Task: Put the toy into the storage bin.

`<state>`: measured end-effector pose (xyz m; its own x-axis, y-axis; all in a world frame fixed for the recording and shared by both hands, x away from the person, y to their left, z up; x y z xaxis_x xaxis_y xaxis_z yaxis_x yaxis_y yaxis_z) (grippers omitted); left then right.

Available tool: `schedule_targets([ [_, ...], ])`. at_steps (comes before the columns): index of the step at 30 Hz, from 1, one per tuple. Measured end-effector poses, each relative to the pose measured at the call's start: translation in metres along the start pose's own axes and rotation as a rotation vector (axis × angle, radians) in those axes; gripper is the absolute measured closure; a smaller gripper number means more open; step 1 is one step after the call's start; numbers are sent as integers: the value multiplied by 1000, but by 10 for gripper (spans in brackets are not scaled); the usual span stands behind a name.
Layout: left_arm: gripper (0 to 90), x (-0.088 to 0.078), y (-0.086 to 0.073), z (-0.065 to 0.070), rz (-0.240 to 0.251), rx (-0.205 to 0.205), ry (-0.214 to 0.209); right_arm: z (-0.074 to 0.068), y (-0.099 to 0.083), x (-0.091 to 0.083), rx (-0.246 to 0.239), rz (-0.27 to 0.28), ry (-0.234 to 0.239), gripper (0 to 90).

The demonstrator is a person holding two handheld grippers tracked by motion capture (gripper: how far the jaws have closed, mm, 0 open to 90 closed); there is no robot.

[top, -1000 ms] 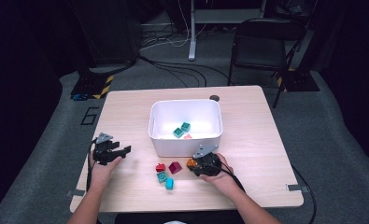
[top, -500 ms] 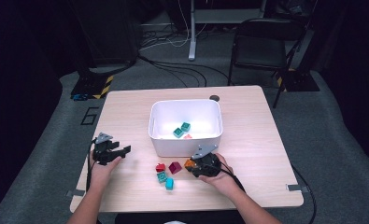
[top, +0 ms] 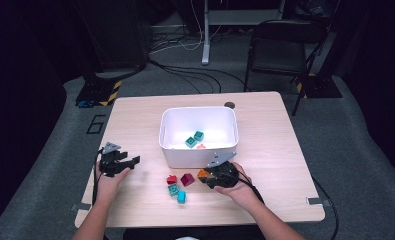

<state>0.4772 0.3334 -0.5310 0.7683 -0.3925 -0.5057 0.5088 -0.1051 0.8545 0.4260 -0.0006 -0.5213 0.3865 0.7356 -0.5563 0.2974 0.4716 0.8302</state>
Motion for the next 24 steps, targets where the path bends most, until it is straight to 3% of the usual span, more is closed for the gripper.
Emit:
schedule_targets([
  [24, 359, 0, 0, 0, 2, 2, 1, -1, 36, -29, 7, 22, 47, 581],
])
Point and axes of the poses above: each handheld gripper's, and its own axes: x roughly forward along the jaws, y roughly out of its top, z roughly to its right, the point moved 6 cm from there along x, roughly forward along the jaws, and after that the axes turned 7 degrees about z, right-handed, at the moved point
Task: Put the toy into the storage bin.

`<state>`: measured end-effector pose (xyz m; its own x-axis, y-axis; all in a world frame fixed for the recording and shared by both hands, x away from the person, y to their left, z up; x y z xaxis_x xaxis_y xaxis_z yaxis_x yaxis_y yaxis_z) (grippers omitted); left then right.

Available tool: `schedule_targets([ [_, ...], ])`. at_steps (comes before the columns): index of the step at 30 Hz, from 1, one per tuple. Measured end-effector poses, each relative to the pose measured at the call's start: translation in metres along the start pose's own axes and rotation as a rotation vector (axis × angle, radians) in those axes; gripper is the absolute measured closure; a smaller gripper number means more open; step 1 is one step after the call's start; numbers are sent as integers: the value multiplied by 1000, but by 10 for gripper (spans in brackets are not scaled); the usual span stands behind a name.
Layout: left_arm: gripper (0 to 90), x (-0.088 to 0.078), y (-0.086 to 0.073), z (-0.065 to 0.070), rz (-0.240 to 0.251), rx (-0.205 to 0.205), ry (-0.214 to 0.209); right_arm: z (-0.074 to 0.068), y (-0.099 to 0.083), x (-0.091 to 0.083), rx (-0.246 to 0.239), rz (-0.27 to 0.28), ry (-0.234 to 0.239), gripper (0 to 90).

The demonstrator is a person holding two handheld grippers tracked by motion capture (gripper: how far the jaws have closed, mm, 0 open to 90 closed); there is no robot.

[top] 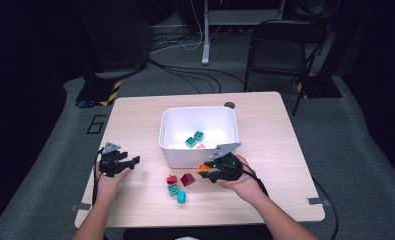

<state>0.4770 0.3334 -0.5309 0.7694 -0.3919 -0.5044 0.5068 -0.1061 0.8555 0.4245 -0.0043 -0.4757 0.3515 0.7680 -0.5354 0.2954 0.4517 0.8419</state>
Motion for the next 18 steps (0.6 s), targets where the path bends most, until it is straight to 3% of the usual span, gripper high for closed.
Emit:
schedule_targets([
  [18, 360, 0, 0, 0, -3, 1, -2, -6, 38, -22, -15, 38, 42, 581],
])
Point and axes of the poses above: each handheld gripper's, and its own axes: x roughly forward along the jaws, y roughly out of its top, z roughly to its right, the point moved 6 cm from there along x, roughly forward along the jaws, and after that the axes turned 7 degrees about z, right-handed, at the moved point
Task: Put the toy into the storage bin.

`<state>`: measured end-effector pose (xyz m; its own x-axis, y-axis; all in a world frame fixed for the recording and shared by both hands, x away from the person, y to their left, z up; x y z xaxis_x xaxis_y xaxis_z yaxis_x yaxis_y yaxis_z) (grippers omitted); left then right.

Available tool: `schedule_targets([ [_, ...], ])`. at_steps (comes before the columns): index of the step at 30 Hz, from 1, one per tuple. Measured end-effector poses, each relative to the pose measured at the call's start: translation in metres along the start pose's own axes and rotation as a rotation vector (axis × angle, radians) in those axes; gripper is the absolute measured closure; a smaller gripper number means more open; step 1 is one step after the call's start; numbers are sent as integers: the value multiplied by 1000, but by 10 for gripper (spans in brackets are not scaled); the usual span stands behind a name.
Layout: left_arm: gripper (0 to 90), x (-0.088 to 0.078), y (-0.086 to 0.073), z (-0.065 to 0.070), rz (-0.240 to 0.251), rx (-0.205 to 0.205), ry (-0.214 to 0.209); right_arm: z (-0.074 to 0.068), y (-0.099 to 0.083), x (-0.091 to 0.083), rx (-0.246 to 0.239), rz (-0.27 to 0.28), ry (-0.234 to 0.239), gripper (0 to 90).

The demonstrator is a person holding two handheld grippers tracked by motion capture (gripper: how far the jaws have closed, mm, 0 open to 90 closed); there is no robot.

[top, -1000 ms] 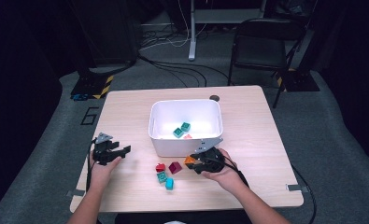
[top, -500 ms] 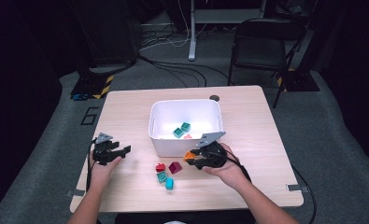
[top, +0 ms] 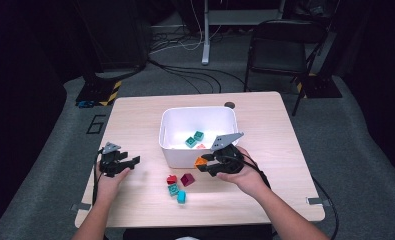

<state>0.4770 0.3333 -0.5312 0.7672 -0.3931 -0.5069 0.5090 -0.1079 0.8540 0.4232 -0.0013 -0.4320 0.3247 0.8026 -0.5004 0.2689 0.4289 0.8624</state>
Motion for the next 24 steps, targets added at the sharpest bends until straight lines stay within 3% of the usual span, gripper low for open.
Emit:
schedule_targets([
  [11, 360, 0, 0, 0, 2, -3, 0, 2, 26, -7, -10, 24, 10, 581],
  [18, 360, 0, 0, 0, 0, 0, -2, 10, 42, -5, -26, 34, -7, 581],
  [24, 360, 0, 0, 0, -1, -1, -2, 18, 51, 0, -10, 37, -7, 581],
])
Point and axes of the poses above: each handheld gripper's, and its own axes: x roughly forward along the jaws, y roughly out of its top, z roughly to its right, the point moved 6 cm from there along x, roughly forward along the jaws, and after that the axes turned 7 degrees about z, right-handed, at the moved point
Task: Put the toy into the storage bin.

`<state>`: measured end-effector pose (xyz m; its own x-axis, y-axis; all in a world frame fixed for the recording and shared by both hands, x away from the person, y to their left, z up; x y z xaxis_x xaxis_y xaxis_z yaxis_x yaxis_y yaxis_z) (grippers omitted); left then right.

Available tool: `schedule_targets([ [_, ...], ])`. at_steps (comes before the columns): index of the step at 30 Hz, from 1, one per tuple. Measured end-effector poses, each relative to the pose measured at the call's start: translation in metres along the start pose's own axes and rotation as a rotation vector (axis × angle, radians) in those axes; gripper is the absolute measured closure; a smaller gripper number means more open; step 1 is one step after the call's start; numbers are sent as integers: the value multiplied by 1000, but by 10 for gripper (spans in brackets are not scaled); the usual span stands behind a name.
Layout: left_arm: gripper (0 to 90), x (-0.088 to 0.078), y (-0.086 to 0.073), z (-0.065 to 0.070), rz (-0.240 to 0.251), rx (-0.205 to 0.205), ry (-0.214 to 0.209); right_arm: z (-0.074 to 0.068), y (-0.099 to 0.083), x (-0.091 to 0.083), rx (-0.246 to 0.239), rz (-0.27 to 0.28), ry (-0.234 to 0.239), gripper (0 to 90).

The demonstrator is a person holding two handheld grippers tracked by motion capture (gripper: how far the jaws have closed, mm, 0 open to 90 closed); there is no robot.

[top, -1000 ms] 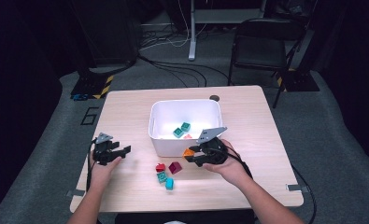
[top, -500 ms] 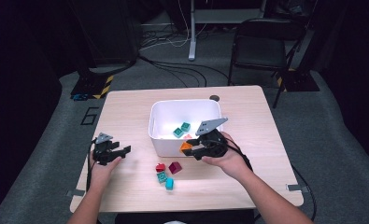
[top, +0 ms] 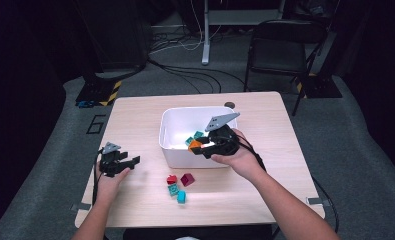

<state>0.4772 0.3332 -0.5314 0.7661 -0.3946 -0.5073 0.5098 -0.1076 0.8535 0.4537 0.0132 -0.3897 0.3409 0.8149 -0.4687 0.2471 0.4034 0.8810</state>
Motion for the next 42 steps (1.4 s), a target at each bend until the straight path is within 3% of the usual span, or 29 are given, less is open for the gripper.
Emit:
schedule_targets([
  [13, 360, 0, 0, 0, 3, -4, -3, 24, 21, 17, -25, 1, -43, 581],
  [20, 360, 0, 0, -1, 5, -6, -2, 38, 27, 29, -3, -3, -64, 581],
  [37, 360, 1, 0, 0, 6, -5, -7, 71, 34, 61, 5, -1, -91, 580],
  [42, 361, 1, 0, 0, 6, -5, -9, 80, 28, 75, 8, -35, -93, 579],
])
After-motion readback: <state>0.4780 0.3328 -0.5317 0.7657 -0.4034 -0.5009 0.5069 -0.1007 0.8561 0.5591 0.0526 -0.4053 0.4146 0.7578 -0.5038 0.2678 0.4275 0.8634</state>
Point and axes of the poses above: each handheld gripper's, and its own axes: x roughly forward along the jaws, y roughly out of its top, z roughly to its right, the point moved 6 cm from there along x, roughly forward along the jaws, and after that the axes turned 7 degrees about z, right-handed, at the moved point
